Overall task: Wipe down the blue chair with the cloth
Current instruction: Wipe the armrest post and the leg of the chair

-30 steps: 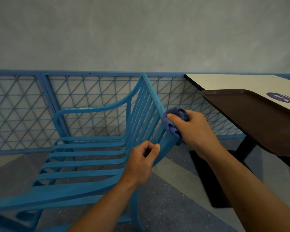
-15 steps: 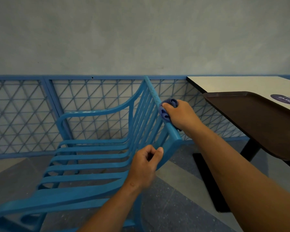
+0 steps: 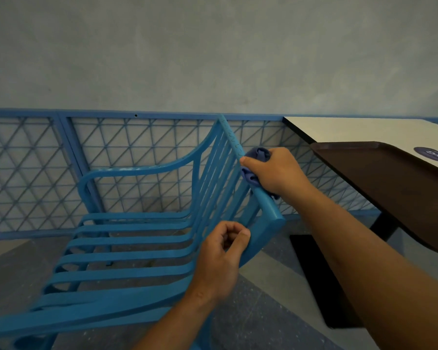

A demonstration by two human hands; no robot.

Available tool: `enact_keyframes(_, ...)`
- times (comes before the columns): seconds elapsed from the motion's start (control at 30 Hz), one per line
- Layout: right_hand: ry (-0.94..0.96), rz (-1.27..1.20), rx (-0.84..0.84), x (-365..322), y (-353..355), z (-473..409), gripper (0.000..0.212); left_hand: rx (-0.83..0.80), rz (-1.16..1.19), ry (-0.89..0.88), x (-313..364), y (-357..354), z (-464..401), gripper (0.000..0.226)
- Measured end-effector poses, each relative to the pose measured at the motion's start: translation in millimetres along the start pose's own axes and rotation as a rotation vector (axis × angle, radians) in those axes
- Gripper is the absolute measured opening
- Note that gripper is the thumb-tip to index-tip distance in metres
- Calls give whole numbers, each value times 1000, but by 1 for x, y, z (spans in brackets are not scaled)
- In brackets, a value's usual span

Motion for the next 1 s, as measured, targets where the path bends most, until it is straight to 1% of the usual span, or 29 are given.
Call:
enact_keyframes(0.13, -33, -77, 27, 2, -7, -14, 35, 93, 33, 136, 3, 7, -17, 15)
enact_keyframes(0.23, -16, -97, 10, 4, -2, 7, 34, 107, 56, 133, 22, 11, -39, 13)
enact_keyframes(0.33, 8, -12, -35, 8, 12, 38, 37, 5, 119, 107, 44, 6, -49, 18)
enact_keyframes(0.4, 29, 48, -51, 7, 20, 51, 38, -111, 190, 81, 50, -1, -46, 33)
enact_keyframes(0.43, 32, 67, -48, 6, 23, 53, 38, -178, 220, 51, 52, -6, -42, 38)
enact_keyframes(0.5, 30, 95, -53, 3, 22, 46, 38, -266, 235, -31, 58, -11, -34, 39)
enact_keyframes(0.6, 26, 134, -75, -2, 10, 16, 38, -291, 217, -64, 60, -11, -31, 33)
enact_keyframes(0.67, 30, 123, -53, -3, 0, -11, 38, -300, 180, -34, 58, -10, -32, 33)
enact_keyframes(0.7, 37, 115, -38, -3, -6, -23, 39, -295, 157, -7, 56, -9, -31, 35)
enact_keyframes(0.77, 58, 118, 4, -4, -15, -42, 40, -288, 73, 31, 55, -9, -32, 56)
enact_keyframes(0.87, 68, 104, 13, -3, -19, -53, 34, -273, -36, 63, 52, -9, -36, 74)
enact_keyframes(0.93, 93, 80, 4, -2, -15, -46, 29, -262, -48, 94, 52, -8, -36, 74)
enact_keyframes(1.0, 133, 56, -8, -4, -9, -31, 25, -248, -39, 106, 52, -6, -33, 67)
Point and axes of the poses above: each hand's wrist, its own z-axis away from the middle knuckle, its own y-axis out of the back of the hand, x = y × z, the point moved 8 cm from there along -z, towards the middle knuckle, and after that the axes turned 15 degrees about -z, right-handed, at the moved point
